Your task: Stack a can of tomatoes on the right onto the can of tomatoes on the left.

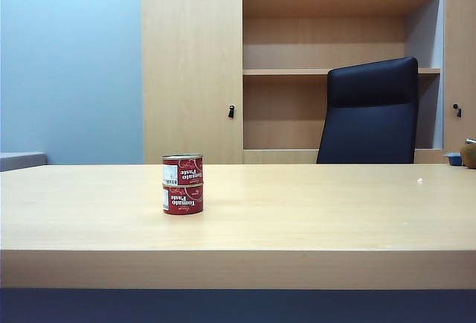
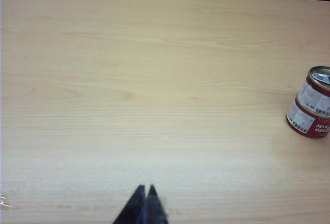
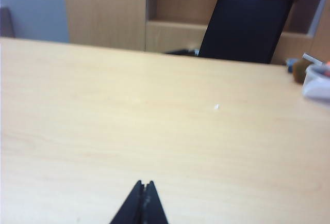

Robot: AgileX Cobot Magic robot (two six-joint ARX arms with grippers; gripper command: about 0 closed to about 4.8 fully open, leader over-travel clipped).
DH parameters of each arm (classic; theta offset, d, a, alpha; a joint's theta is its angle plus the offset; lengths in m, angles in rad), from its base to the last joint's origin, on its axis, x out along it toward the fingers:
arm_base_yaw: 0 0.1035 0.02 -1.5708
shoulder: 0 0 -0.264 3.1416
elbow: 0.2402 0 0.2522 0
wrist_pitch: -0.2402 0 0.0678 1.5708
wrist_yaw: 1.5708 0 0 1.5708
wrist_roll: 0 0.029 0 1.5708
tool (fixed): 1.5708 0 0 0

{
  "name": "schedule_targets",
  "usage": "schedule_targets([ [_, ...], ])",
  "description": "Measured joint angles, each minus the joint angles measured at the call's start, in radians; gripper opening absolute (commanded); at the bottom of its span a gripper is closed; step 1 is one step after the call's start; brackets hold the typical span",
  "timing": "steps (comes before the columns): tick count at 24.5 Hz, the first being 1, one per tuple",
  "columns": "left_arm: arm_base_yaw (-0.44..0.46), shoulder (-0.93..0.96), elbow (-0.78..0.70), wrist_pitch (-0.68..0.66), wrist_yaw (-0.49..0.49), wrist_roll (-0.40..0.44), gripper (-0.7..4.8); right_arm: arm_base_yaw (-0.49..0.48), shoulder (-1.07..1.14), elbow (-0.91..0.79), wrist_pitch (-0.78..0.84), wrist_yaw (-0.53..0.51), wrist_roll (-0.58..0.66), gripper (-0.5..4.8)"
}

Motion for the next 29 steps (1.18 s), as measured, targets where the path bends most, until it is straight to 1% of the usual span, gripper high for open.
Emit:
schedule_targets([
  [2,0.000,0.000,0.000,0.000,0.000,0.000,-0.05,0.026,0.000,-0.031,0.002,0.029,0.000,-0.05],
  [4,0.000,0.000,0.000,0.000,0.000,0.000,-0.05,0.045,0.000,-0.045,-0.033,0.048,0.001,-0.05],
  [7,0.000,0.000,0.000,0.000,0.000,0.000,-0.05,0.051,0.000,-0.045,-0.071,0.068,0.001,-0.05],
  [9,0.000,0.000,0.000,0.000,0.000,0.000,-0.05,0.048,0.000,-0.045,-0.126,0.095,0.018,-0.05],
  [11,0.000,0.000,0.000,0.000,0.000,0.000,-0.05,0.048,0.000,-0.045,-0.135,0.103,0.032,-0.05],
  [29,0.000,0.000,0.000,0.000,0.000,0.000,-0.05,0.048,0.000,-0.045,-0.134,0.104,0.042,-0.05],
])
